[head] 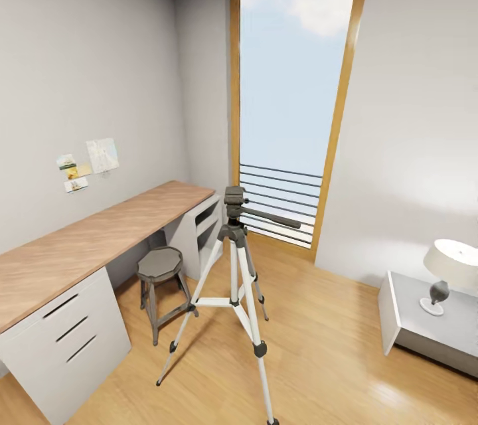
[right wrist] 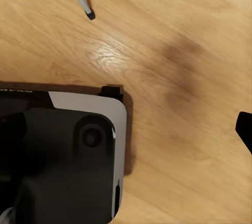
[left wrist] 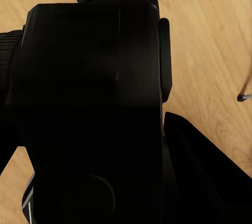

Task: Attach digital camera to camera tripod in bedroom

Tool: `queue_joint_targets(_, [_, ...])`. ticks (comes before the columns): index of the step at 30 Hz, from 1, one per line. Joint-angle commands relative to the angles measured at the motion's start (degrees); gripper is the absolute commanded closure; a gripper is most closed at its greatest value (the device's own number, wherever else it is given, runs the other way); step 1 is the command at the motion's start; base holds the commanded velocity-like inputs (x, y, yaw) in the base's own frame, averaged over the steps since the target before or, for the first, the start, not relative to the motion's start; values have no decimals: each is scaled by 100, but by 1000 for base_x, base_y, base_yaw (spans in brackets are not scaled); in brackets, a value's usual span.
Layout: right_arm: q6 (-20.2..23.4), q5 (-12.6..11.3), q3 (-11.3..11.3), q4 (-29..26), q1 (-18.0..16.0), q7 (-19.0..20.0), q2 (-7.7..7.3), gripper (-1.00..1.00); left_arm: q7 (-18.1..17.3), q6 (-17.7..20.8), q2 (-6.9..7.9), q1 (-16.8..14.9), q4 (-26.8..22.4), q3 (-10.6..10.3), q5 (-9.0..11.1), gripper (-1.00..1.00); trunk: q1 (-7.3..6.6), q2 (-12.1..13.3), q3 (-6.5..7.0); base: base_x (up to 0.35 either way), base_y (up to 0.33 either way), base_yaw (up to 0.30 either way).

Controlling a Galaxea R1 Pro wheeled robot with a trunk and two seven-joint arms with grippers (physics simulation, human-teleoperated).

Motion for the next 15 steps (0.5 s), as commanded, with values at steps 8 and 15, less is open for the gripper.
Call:
queue_joint_targets(8, [7, 56, -50, 8, -5, 13, 0, -100, -11, 29, 7, 0, -4, -46, 74, 100, 2, -4, -2, 73, 0, 0])
queue_joint_targets(15, [-1, 56, -50, 8, -4, 15, 3, -100, -11, 24, 11, 0, -2, -47, 80, 100, 2, -4, -2, 249, 0, 0])
